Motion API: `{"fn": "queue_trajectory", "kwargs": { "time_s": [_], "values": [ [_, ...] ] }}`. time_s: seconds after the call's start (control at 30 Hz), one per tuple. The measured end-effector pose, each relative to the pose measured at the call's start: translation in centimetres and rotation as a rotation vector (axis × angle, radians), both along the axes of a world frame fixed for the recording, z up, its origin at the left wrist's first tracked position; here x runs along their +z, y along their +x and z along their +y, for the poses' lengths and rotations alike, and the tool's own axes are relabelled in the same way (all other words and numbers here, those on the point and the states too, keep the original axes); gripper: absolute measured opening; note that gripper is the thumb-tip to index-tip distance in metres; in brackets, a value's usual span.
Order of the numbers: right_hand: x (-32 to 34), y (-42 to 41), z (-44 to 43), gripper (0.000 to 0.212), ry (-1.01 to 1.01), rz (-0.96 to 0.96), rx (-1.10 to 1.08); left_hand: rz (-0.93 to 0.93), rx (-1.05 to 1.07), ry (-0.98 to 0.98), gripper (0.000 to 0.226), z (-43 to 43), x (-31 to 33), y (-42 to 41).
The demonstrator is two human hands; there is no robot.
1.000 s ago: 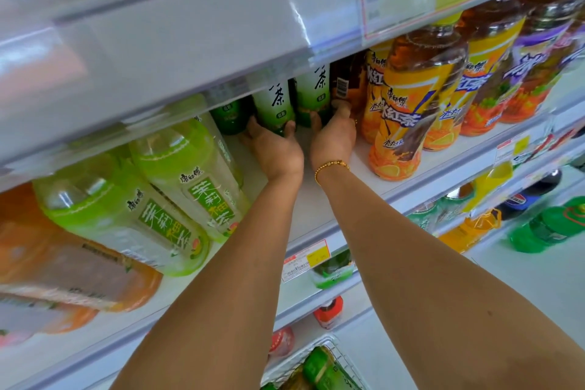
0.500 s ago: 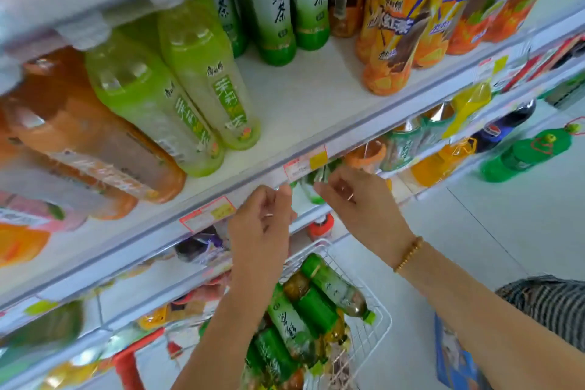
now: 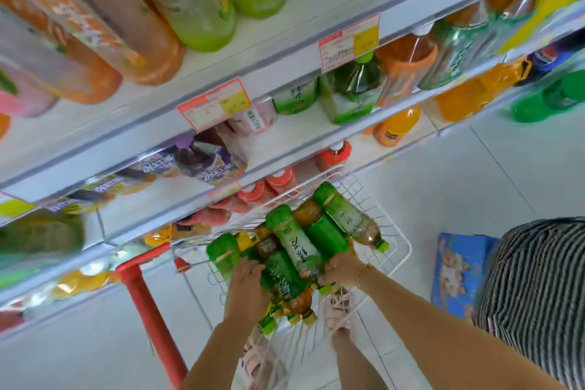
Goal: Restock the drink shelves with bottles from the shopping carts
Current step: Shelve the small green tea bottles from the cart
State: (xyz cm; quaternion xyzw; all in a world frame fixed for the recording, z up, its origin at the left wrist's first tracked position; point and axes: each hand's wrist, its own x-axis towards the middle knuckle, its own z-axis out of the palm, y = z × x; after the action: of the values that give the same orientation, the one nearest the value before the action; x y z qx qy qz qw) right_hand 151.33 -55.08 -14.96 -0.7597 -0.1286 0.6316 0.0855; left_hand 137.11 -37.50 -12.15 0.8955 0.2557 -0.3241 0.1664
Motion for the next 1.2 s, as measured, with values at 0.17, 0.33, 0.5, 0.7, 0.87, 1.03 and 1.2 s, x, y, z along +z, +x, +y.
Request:
{"fn": "queue_trajectory", "kwargs": {
  "time_s": [0.17,0.33,0.5,0.7,0.87,1.03,1.2],
  "values": [
    [-1.7,-3.4,0.9,0.051,-0.023,0.009,-0.176,-0.119,0.117,-0.130,0.056,0.7,0.0,-0.2],
    [1.1,-3.2,0.4,0.034,0.037,-0.181,-0.325,-0.089,0.297,-0.175,0.065,1.4,0.3,1.7],
    [6.1,-0.1,-1.3,0.026,0.242,-0.451,-0.312,-0.025,0.326,-0.308,0.079,1.6,0.9,4.0],
    [12.7,5.2,2.0,0.027,0.551,-0.541,0.081,-0.070,0.055,-0.490,0.094,1.6,3.4,8.0],
    [18.4,8.5,3.6,0.024,0.783,-0.434,0.157,-0.063,0.186,-0.872,0.056,2.7,7.4,8.6],
    [20.6,9.3,5.1,0.019,0.919,-0.185,-0.121,-0.192,0.336,-0.914,0.059,4.2,11.2,6.0],
    [19.0,6.1,8.4,0.021,0.978,0.002,-0.590,-0.371,0.453,-0.741,0.059,7.2,13.5,3.1]
  ]
}}
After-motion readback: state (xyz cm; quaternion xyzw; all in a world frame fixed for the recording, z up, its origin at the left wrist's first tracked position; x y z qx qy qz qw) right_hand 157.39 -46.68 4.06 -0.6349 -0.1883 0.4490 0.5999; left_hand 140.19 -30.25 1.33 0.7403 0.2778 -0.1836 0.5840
